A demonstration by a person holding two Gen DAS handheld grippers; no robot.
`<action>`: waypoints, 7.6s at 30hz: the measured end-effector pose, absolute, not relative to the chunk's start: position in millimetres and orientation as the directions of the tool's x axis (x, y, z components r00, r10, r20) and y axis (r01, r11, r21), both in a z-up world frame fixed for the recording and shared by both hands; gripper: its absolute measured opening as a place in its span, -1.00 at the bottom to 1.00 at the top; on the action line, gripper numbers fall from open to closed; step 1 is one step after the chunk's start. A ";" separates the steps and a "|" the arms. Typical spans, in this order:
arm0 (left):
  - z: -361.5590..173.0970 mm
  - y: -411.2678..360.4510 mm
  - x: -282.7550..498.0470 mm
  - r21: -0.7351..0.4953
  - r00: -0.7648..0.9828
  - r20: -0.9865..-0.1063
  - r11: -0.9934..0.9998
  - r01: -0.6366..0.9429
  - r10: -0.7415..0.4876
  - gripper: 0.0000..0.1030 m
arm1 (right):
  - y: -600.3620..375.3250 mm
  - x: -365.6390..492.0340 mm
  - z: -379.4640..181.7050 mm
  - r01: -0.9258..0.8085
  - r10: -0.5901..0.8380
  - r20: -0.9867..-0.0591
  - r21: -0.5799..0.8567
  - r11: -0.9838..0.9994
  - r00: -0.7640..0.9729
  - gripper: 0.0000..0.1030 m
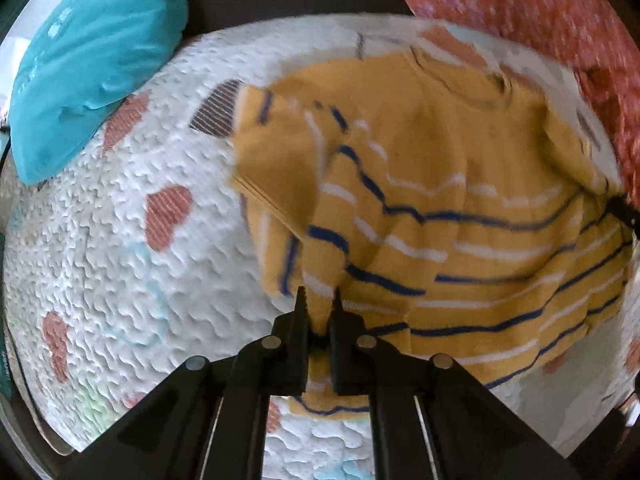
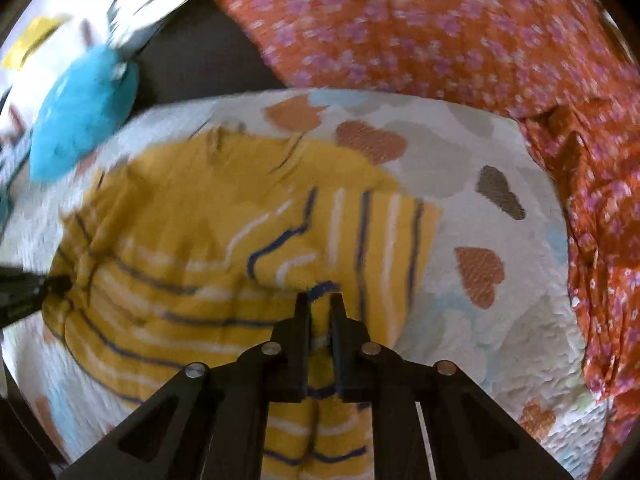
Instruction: Fold small clothes
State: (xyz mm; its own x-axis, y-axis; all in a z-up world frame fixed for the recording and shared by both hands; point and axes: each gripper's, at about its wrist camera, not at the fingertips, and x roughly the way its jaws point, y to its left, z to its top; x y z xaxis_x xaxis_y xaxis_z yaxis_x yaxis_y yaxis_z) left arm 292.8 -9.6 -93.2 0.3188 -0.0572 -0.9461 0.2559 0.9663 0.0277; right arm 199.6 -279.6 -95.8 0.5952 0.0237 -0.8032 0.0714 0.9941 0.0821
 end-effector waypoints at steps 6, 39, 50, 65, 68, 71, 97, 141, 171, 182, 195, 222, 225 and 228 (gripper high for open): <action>-109.1 19.4 304.5 -0.043 0.288 -0.954 0.987 0.156 -0.087 -0.84 | -358.1 214.7 -131.7 0.341 0.104 -0.843 0.322 0.883 0.527 -0.82; -94.0 -28.6 386.2 -0.052 0.300 -0.946 0.972 0.231 -0.122 -0.91 | -293.9 294.8 -93.9 0.043 0.006 -0.793 0.040 0.998 0.609 -0.87; -105.1 27.9 406.6 -0.381 0.235 -0.899 0.924 -0.002 -0.370 -0.50 | -368.2 316.5 -144.6 0.323 0.154 -0.829 0.372 0.870 0.538 -0.44; -91.2 77.2 292.3 -0.353 0.291 -0.887 0.932 0.076 -0.360 -0.01 | -398.8 170.7 -119.7 0.340 0.192 -0.780 0.461 0.819 0.595 0.07; -109.4 67.5 259.5 -0.372 0.273 -0.877 0.918 0.137 -0.396 0.03 | -384.7 133.8 -134.3 0.336 0.236 -0.765 0.507 0.794 0.599 0.15; -124.6 51.6 251.8 -0.363 0.255 -0.883 0.918 0.161 -0.394 0.05 | -368.1 114.6 -152.4 0.339 0.278 -0.753 0.550 0.763 0.597 0.15; -88.9 134.4 259.4 -0.319 0.423 -0.870 0.943 -0.094 -0.252 -0.23 | -322.8 99.9 -81.9 0.260 0.131 -0.745 0.384 0.886 0.654 -0.43; -153.5 106.9 246.2 -0.690 0.223 -0.721 0.711 -0.138 -0.656 0.36 | -331.7 88.2 -151.2 0.452 0.289 -0.725 0.638 0.624 0.625 0.18; -126.3 99.5 203.8 -0.613 0.248 -0.774 0.788 -0.065 -0.582 -0.81 | -294.4 112.8 -145.9 0.412 0.377 -0.701 0.681 0.606 0.605 -0.71; -139.3 111.9 121.6 -0.548 0.248 -0.817 0.834 -0.057 -0.520 -0.47 | -304.4 -7.9 -172.1 0.457 0.379 -0.752 0.639 0.618 0.539 -0.39; -130.4 122.5 104.5 -0.424 0.341 -0.857 0.905 -0.036 -0.388 -0.20 | -290.2 -12.1 -55.7 0.242 0.186 -0.697 0.467 0.850 0.692 -0.22; -142.8 155.6 100.9 -0.588 0.291 -0.795 0.794 -0.156 -0.532 0.00 | -70.3 168.5 -64.8 -0.126 0.361 -0.882 0.338 0.933 0.302 0.15; -148.2 154.1 98.2 -0.581 0.251 -0.804 0.802 -0.137 -0.540 -0.03 | -47.1 187.1 -80.4 -0.105 0.261 -0.919 0.240 0.965 0.296 0.15; -145.6 144.9 97.9 -0.560 0.233 -0.814 0.825 -0.077 -0.532 -0.55 | -34.9 209.3 -99.8 -0.103 0.178 -0.948 0.156 0.982 0.265 0.06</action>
State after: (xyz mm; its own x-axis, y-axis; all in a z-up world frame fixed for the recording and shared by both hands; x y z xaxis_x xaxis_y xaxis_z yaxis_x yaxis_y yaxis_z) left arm 97.9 144.9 -145.6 0.2327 -0.5318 -0.8143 -0.0766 0.8246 -0.5605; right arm 209.3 -34.9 -99.8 0.2648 0.1779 -0.9478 -0.1029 0.9824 0.1557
